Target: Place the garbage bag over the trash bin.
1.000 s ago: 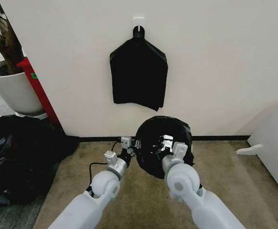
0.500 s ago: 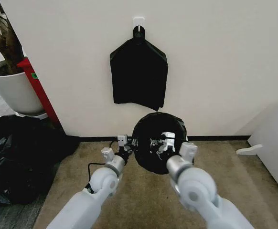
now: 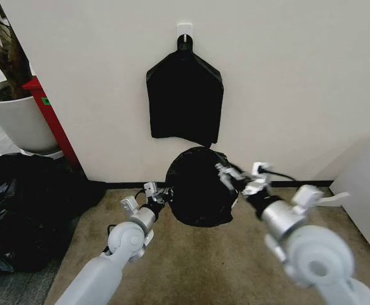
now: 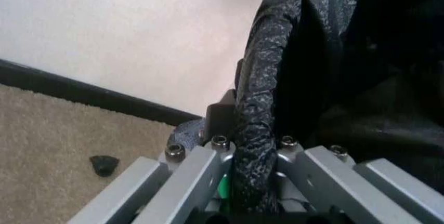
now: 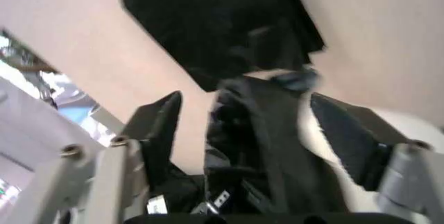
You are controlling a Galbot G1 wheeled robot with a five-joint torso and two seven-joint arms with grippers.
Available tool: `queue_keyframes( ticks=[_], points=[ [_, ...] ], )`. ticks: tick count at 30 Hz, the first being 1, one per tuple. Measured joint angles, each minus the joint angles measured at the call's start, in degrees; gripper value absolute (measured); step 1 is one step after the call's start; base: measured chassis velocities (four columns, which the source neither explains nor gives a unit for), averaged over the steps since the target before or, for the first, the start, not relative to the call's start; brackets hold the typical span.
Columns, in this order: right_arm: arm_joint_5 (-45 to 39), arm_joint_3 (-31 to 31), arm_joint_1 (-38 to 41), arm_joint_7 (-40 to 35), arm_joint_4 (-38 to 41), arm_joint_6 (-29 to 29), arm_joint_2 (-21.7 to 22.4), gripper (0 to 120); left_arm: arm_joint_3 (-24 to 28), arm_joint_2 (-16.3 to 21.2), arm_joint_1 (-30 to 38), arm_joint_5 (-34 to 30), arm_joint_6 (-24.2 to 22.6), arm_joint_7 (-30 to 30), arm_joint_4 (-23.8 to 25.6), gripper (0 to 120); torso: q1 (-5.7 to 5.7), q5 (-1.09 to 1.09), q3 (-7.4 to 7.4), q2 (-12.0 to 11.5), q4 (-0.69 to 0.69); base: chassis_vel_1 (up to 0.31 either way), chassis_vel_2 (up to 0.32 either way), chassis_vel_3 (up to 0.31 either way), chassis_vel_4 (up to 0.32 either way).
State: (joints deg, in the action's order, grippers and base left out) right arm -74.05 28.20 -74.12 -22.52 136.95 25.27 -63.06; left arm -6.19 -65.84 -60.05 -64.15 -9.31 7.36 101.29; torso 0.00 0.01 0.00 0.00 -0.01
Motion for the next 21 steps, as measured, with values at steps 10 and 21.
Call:
queue_keyframes(
  ticks=[10,21],
  points=[
    [-6.5,3.7,-4.71,0.51,-1.57,3.72,-1.42,100,-0.17,0.48,0.07,-2.8,0.0,0.22,0.51,2,0.0,-0.01,0.0,0.0,0.0,0.0,0.0,0.0,0.0],
    [0.07,2.56,-4.61,3.22,-8.59,3.8,-1.86,100,-0.2,1.14,0.0,-3.59,0.0,0.2,2.13,2,0.0,-0.01,0.0,0.0,0.01,0.0,0.0,0.0,0.0]
  ],
)
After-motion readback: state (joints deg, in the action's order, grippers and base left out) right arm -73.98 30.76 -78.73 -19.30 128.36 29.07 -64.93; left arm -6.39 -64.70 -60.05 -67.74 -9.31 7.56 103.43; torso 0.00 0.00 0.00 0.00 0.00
